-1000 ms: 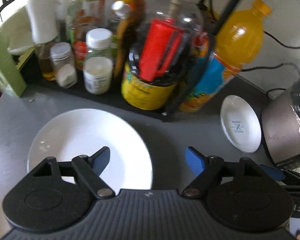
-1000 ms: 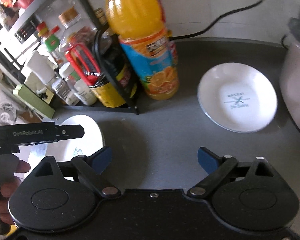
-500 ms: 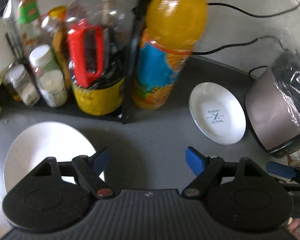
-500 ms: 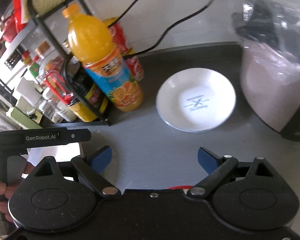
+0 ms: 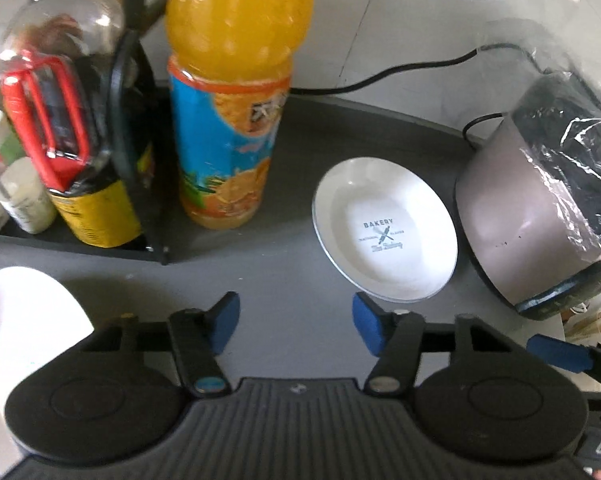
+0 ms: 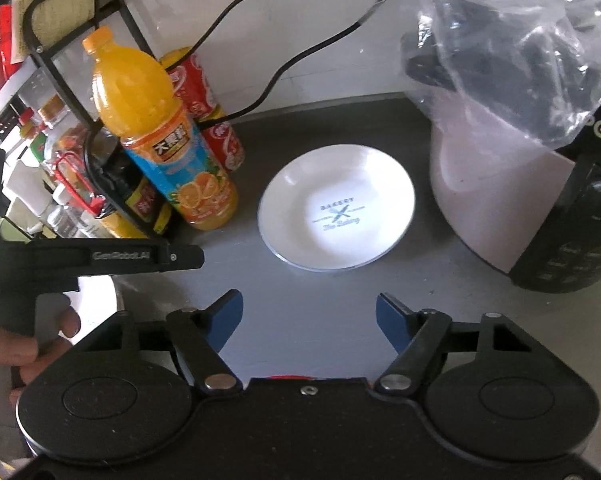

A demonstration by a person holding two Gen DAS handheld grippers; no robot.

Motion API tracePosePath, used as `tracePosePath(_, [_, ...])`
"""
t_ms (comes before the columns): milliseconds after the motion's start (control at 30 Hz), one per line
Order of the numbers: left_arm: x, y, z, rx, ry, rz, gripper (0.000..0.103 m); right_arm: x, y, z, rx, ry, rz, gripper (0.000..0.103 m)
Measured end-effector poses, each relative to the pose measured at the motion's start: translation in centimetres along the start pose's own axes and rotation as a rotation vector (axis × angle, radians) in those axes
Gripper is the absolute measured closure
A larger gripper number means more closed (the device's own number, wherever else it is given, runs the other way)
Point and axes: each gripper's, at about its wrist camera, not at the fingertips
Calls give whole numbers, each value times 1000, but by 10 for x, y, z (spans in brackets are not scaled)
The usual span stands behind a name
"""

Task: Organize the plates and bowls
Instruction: 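Move both grippers toward the white 'BAKERY' plate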

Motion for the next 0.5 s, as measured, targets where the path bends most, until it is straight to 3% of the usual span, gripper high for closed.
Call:
tracePosePath(100, [-4, -15, 5, 9, 11, -15, 56, -3, -1, 1, -4, 7, -24, 37])
tracePosePath(267, [-8, -38, 15, 21, 31, -49, 66, -5, -8, 6, -5, 8, -36, 48])
tracePosePath(500, [-15, -64, 25, 30, 48, -56, 71, -5, -18, 12, -1, 36, -70, 54])
Point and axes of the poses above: each gripper's, at about its wrist camera, not at the fingertips, and y roughly against the way its jaws point, x to its left, z to its top, and after that the axes turned 13 degrees about x, right-handed
